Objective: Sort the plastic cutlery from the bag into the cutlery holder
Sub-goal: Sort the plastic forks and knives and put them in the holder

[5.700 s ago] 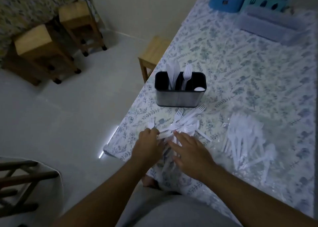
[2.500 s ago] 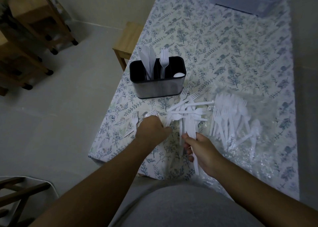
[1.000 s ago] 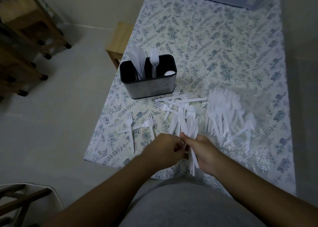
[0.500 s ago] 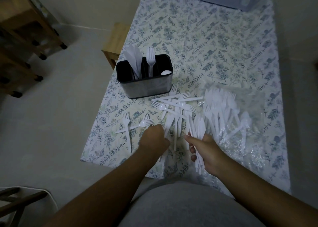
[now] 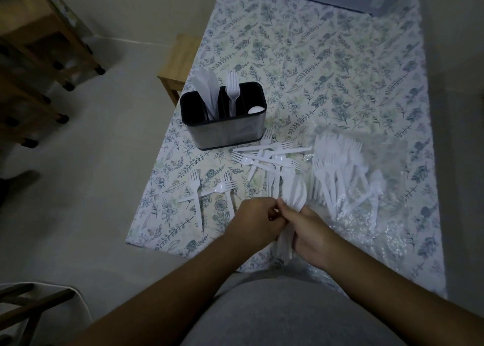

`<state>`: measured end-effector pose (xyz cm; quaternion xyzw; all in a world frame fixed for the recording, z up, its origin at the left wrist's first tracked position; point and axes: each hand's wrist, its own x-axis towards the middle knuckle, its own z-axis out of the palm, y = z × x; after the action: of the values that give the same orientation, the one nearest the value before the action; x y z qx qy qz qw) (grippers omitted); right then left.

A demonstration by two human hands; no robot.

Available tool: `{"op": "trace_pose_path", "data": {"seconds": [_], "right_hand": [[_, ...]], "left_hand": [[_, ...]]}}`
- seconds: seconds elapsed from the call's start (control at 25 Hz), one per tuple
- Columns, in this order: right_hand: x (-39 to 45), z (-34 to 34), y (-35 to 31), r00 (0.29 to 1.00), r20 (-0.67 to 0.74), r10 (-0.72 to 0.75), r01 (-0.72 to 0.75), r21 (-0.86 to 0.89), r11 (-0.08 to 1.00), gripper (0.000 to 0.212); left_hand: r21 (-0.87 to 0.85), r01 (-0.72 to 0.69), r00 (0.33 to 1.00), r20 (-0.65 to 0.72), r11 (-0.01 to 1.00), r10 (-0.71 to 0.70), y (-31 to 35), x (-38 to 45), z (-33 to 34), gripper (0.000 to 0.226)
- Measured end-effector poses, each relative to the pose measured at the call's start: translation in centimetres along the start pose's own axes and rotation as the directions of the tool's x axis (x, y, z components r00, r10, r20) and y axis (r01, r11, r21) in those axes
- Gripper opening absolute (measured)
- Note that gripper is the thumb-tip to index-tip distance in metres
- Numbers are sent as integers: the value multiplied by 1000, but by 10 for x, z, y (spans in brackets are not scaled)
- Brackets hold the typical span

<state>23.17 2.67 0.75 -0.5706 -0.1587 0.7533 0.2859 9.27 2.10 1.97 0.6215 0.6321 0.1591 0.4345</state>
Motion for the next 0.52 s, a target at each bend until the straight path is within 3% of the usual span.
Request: {"op": "trace_pose_path", "data": {"seconds": [0.12, 0.2, 0.28, 0.44, 0.52], "right_hand": [[2, -10, -4, 994, -105, -36, 30, -57, 998, 26], [5, -17, -6, 978, -200, -62, 39, -118, 992, 24], [7, -22, -9, 957, -288, -31, 15, -58, 998, 18], [7, -31, -12, 948, -316, 30, -33, -6, 999, 12], [6, -32, -13, 943, -330, 41, -39, 12, 999, 9]], "left_hand": [[-29, -26, 999, -21, 999, 26, 3, 9, 3, 15], [-17, 58, 997, -57, 998, -59, 1, 18, 4, 14], [75, 163, 986, -39, 984, -160, -7, 30, 5, 17], [259, 229, 972, -13, 938, -234, -24, 42, 8, 12], [267, 261, 960, 28, 928, -278, -28, 37, 5, 21]]}}
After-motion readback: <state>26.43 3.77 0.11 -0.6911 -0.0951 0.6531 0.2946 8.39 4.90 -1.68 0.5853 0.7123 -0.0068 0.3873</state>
